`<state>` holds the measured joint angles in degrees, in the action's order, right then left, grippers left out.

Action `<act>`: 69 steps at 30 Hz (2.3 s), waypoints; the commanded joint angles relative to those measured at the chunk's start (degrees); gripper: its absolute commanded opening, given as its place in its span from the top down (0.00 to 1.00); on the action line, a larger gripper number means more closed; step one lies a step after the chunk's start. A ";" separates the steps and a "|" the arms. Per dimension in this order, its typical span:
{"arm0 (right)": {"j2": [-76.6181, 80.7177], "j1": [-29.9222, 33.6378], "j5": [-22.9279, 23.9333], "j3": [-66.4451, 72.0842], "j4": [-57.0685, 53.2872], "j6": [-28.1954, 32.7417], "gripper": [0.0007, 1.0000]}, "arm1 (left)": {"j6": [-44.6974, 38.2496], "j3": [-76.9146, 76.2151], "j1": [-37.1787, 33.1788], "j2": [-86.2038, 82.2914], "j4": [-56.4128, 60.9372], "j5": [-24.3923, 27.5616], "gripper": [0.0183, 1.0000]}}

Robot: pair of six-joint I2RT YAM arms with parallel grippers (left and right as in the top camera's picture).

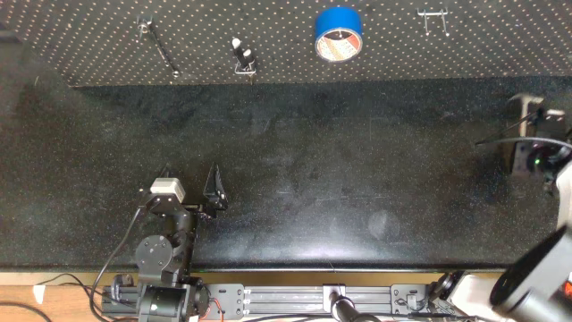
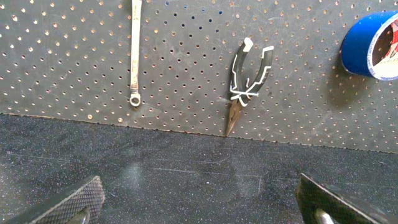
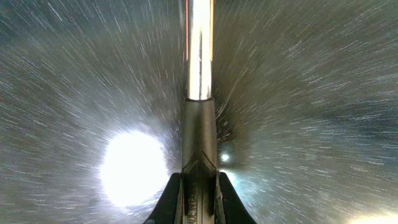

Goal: Place Tools Onto Pegboard

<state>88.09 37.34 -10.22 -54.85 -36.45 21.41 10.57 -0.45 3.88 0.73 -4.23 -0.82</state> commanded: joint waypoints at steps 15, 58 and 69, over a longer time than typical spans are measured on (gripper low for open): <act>-26.08 -36.83 1.03 -0.24 5.86 -24.22 0.93 | 0.52 0.13 -0.17 -0.55 -0.33 -0.22 0.01; -44.06 -38.66 3.15 40.09 42.53 -27.50 0.01 | 0.52 0.13 -0.17 -0.55 -0.33 -0.22 0.01; -65.42 -38.66 2.71 54.62 44.57 -26.80 0.01 | 0.50 0.13 -0.17 -0.55 -0.33 -0.22 0.01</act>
<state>26.37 -0.89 -7.40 -0.73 10.35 -5.96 10.57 -0.45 3.88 0.67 -4.23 -0.84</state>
